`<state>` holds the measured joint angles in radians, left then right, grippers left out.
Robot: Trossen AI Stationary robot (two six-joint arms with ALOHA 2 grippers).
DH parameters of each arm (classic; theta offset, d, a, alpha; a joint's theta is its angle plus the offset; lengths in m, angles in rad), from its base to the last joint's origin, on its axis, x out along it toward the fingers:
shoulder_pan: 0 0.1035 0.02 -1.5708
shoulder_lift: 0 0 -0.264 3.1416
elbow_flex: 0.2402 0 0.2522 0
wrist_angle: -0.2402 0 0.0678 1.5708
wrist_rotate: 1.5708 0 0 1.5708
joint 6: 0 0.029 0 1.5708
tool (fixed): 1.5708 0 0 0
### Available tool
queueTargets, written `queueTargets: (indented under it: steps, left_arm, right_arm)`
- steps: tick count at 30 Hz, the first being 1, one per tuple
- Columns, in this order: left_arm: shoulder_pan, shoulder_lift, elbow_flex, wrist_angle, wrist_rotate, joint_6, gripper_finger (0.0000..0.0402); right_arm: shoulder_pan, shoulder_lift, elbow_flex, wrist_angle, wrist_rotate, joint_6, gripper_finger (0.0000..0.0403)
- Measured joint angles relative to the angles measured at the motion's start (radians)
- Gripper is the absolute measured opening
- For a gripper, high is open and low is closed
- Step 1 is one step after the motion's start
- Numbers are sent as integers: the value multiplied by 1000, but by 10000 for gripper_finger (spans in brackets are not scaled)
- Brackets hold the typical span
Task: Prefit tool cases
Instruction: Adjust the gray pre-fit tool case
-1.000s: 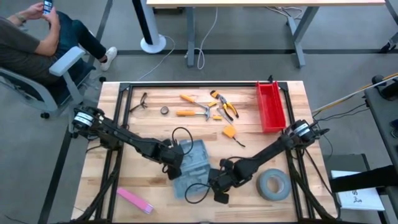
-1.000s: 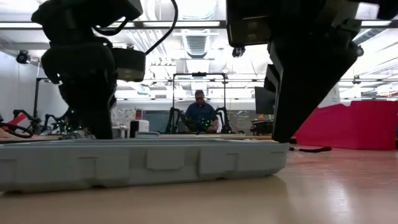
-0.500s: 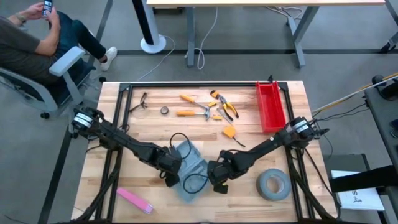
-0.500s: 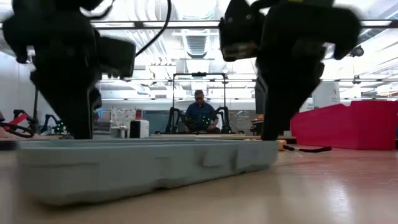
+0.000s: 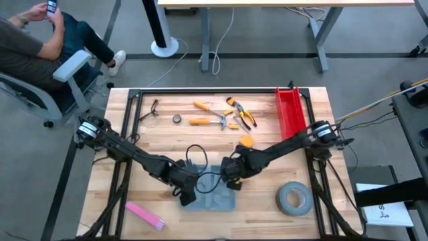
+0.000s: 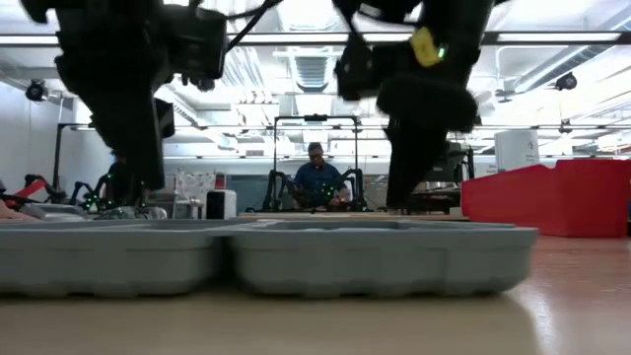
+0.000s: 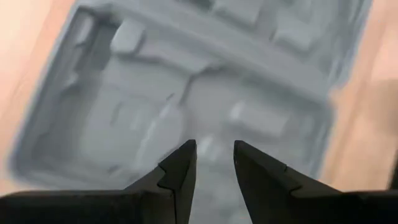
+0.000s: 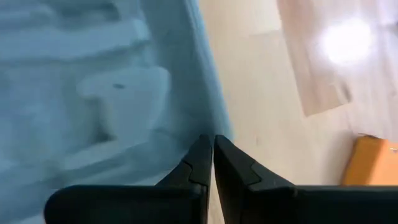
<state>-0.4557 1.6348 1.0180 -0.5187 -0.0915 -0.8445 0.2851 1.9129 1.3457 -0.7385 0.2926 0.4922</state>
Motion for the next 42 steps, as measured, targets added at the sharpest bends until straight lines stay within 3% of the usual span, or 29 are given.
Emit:
queueTargets:
  steps: [5, 12, 19, 25, 33, 42]
  left_arm:
    - [1, 0, -16, -28, -10, -3, 113]
    - [5, 0, -19, -29, -57, 21, 113]
    - [6, 0, -20, 29, -42, 146, 113]
    - [4, 0, -26, 11, -8, 274, 113]
    - [4, 0, -26, -59, -5, 292, 112]
    - [29, 0, -26, -127, -83, 238, 60]
  right_arm:
    - [33, -45, 1, 10, -11, 7, 0]
    - [93, -45, 5, 22, -134, 66, 0]
    - [126, -38, 6, 143, -179, 58, 0]
    - [129, -38, 1, 176, -187, 47, 0]
    - [126, -4, -17, 173, -187, 47, 0]
    - [102, 33, -18, 175, -184, 38, 0]
